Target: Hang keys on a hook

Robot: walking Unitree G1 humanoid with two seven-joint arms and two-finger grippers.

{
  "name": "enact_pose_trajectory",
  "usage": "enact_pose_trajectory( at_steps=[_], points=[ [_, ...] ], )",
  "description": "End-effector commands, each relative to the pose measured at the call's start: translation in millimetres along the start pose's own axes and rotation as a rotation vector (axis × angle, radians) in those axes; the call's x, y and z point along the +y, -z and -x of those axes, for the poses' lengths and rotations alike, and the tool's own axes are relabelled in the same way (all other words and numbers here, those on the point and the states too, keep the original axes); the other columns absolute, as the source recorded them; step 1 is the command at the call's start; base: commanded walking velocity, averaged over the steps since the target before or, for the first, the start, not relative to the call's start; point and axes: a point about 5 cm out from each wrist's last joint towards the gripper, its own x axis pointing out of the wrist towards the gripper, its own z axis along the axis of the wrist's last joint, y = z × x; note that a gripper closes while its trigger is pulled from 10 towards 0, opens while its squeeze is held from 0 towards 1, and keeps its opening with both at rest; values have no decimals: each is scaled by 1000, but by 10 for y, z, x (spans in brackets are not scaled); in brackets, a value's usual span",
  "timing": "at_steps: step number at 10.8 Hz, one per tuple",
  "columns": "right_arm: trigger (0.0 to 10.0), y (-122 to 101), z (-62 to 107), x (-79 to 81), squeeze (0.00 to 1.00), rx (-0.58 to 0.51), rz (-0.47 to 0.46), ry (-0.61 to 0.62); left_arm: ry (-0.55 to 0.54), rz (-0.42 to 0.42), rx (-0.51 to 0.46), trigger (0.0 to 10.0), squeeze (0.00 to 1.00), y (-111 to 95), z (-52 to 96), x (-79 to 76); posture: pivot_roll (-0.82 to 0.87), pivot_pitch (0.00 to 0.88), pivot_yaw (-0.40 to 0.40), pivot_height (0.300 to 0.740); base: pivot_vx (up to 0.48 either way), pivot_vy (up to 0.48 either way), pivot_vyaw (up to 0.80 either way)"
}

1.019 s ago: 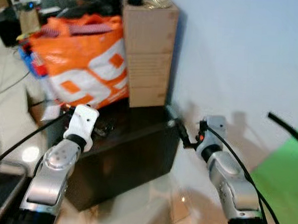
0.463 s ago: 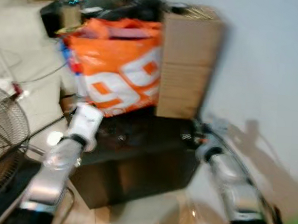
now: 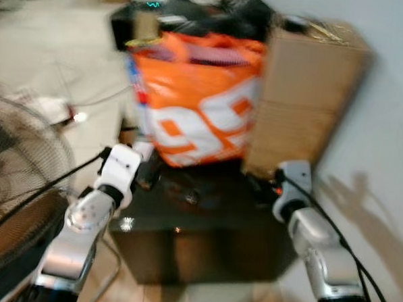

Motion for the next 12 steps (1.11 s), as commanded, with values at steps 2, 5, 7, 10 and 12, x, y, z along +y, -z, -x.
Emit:
enact_pose_trajectory(
  at_steps=[2,5,7,10,12],
  points=[
    [10000,-33,-48,46,1000,-9,25,-25,-25,-18,-7,10000,161,-9,26,60,-29,0,9,740,396,0,400],
    [10000,-25,-91,56,1000,26,122,-109,-19,-24,-7,10000,157,-2,29,32,-30,0,9,740,395,0,0],
    [10000,39,-109,73,506,115,224,-235,18,-38,2,10000,118,27,27,-6,-38,0,14,740,122,0,0],
    [10000,243,-138,117,0,325,330,-432,178,-89,53,10000,122,107,19,-89,-65,0,23,740,0,0,0],
    [10000,386,-152,211,0,425,377,-527,281,-121,109,10000,129,218,58,-129,-75,0,17,740,0,0,0]
  ],
)
